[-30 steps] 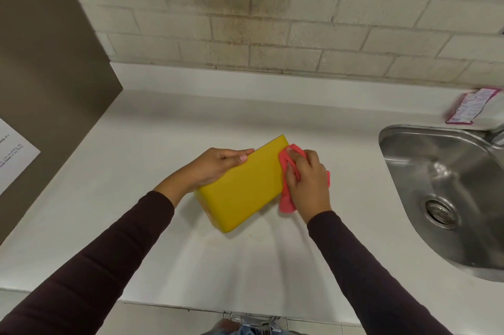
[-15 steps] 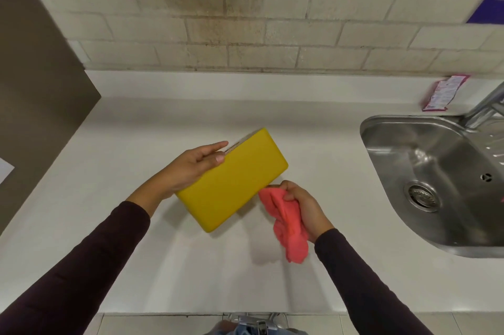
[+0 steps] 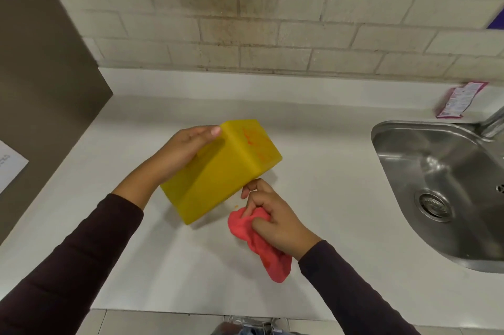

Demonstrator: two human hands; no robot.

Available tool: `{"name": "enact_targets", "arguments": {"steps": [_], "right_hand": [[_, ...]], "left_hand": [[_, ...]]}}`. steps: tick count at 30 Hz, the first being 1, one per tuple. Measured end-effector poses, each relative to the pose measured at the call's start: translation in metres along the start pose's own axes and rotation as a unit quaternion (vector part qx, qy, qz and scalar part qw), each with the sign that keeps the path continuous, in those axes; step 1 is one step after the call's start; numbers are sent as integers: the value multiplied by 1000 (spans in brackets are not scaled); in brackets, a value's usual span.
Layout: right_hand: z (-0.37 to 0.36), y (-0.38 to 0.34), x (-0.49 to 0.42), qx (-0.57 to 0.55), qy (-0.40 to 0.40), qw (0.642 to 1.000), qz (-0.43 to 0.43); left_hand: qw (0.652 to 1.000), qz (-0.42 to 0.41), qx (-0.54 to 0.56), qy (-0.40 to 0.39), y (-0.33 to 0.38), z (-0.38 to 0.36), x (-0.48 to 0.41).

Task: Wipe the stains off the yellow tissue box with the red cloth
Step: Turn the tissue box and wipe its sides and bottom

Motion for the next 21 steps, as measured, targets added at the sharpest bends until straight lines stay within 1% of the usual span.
{"name": "enact_targets", "arguments": {"steps": [2, 5, 7, 9, 11, 13, 14, 15, 17, 19, 20, 21], "right_hand": [[-7, -2, -2, 37, -20, 999, 6], [-17, -5, -5, 55, -55, 997, 5], [-19, -6, -7, 30, -68, 997, -9], [-13, -7, -7, -15, -78, 996, -45], [-1, -10, -3, -36, -98, 992, -74], [15, -17, 5, -58, -115, 989, -79], [25, -21, 7, -86, -101, 988, -76], [36, -26, 8, -120, -66, 988, -65], [62, -35, 3, -150, 60, 987, -17], [80, -46, -10, -114, 191, 974, 36], [83, -52, -19, -82, 232, 967, 59], [82, -57, -30, -47, 256, 962, 79]], "left_hand": [[999, -13, -39, 25, 9, 1, 3], [997, -17, -46, 55, 12, -1, 7], [997, -26, -28, 74, 5, -3, 11], [995, -37, 6, 94, -4, -4, 16], [992, -50, 39, 111, -12, -3, 20], [989, -61, 57, 125, -16, 3, 22], [988, -63, 61, 129, -17, 5, 22], [987, -64, 65, 131, -17, 8, 22], [987, -66, 68, 130, -17, 12, 21], [987, -69, 75, 128, -18, 14, 20], [987, -68, 77, 127, -18, 15, 19], [987, -66, 77, 125, -19, 16, 18]]}}
Point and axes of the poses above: each hand's wrist, its own x-axis away from the middle knuckle, its own z-axis out of the back of the hand, y = z × x, the point moved 5 cm from there along -x, towards the middle knuckle, and after that the axes turned 7 degrees about -y, right-handed, at the moved point
